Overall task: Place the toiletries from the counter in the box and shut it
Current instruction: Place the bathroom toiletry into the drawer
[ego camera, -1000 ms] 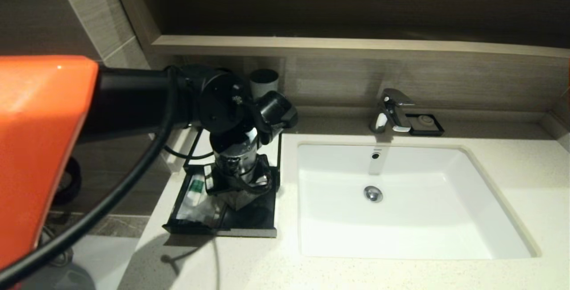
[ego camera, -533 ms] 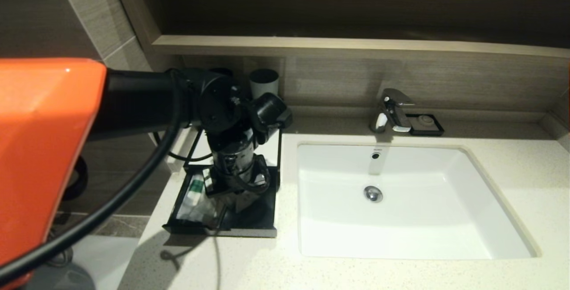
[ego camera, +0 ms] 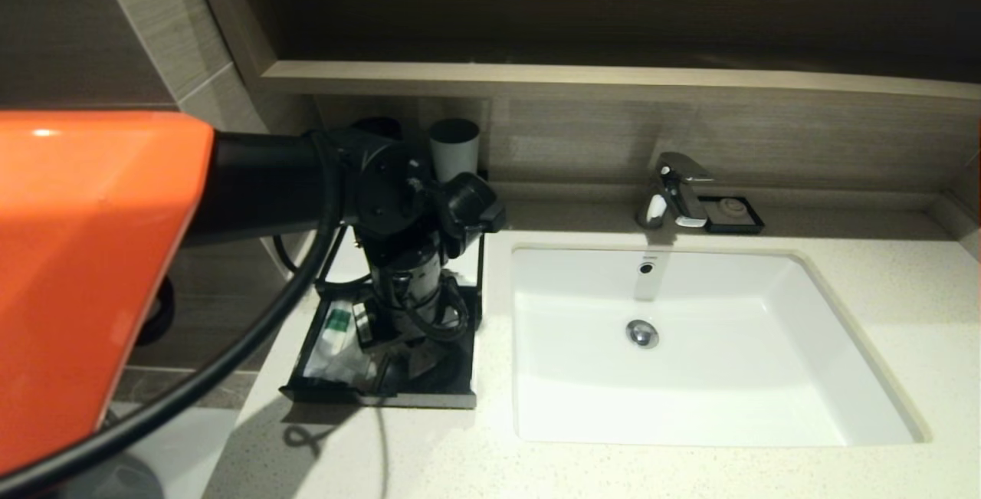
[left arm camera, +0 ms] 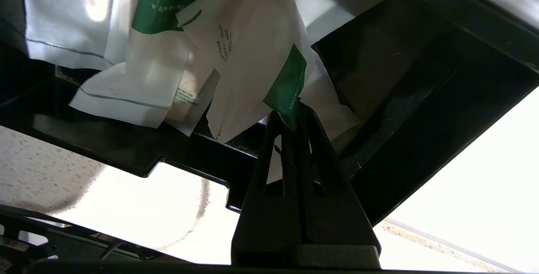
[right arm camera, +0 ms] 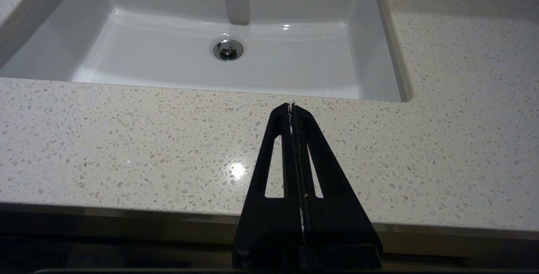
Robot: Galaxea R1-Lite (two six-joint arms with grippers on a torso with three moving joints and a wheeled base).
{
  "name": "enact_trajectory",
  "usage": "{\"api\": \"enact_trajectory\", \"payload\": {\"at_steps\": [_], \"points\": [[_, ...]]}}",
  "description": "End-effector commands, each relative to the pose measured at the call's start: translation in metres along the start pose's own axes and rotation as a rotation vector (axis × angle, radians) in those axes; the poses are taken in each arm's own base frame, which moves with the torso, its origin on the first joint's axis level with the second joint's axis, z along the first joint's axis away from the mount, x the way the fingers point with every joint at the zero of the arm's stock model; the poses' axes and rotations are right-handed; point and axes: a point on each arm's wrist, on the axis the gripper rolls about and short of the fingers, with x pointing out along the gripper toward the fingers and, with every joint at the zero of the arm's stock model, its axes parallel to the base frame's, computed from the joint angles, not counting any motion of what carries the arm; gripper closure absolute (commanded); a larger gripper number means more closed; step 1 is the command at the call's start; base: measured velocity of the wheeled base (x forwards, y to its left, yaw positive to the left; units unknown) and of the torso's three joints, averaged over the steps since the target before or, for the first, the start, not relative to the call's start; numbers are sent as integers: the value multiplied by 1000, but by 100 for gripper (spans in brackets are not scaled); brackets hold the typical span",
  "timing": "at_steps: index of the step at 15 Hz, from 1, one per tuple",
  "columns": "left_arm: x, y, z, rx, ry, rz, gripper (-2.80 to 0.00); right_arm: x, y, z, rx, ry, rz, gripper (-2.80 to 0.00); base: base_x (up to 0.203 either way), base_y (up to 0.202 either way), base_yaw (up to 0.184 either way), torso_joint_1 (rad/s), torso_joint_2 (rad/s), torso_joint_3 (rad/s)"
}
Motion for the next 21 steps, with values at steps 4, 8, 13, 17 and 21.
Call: {"api": "enact_trajectory", "payload": {"at_steps": [4,8,13,17,21], "points": [[-2,1,0,-7,-1,1,0,0,0,0,0,-1,0,0,0,0,0,0,0,0],[-6,3,0,-7,-4,-2,-280,0,0,0,0,-1,0,0,0,0,0,0,0,0],[-21,9,2,-13,-21,-23,-280,0,0,0,0,-1,0,0,0,0,0,0,0,0],[-47,20,3,-22,-54,-68,-280,0,0,0,0,-1,0,0,0,0,0,0,0,0],[-76,45,-1,-7,-58,-57,-280,0,0,0,0,-1,0,0,0,0,0,0,0,0]]}}
